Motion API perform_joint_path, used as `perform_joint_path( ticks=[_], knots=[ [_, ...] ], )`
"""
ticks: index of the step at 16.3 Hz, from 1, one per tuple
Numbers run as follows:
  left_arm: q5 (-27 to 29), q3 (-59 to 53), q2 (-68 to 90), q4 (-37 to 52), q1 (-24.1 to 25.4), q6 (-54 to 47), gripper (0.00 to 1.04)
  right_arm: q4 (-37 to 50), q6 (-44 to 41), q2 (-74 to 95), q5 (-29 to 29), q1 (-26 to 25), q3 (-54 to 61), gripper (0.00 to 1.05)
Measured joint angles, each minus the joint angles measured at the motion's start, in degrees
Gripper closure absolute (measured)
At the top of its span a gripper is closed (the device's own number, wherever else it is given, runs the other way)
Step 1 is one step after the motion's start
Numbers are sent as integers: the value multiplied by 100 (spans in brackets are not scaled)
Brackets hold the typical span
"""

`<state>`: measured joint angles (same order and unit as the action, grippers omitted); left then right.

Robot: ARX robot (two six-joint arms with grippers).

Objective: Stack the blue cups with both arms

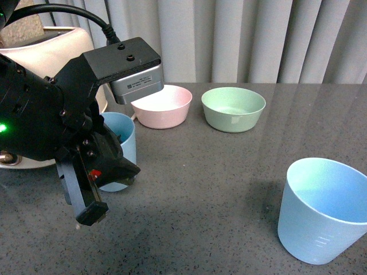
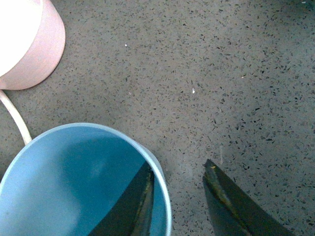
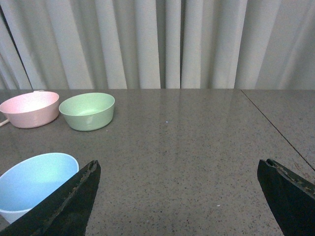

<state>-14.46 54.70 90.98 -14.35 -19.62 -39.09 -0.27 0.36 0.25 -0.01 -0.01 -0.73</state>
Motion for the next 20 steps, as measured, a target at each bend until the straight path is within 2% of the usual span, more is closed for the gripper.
perform_joint_path(
  ticks=[3,4,11,20],
  knots=[
    [15,2,-2,9,31,2,101,0,0,0,-2,0,0,7],
    [11,4,-22,4,33,2,103,0,0,0,0,0,0,7],
    [-157,138,-186,-280,28,4,103,0,0,0,-2,0,0,7],
    [-201,597,0,-271,-1034,166,103,0,-2,0,0,0,0,7]
  ],
)
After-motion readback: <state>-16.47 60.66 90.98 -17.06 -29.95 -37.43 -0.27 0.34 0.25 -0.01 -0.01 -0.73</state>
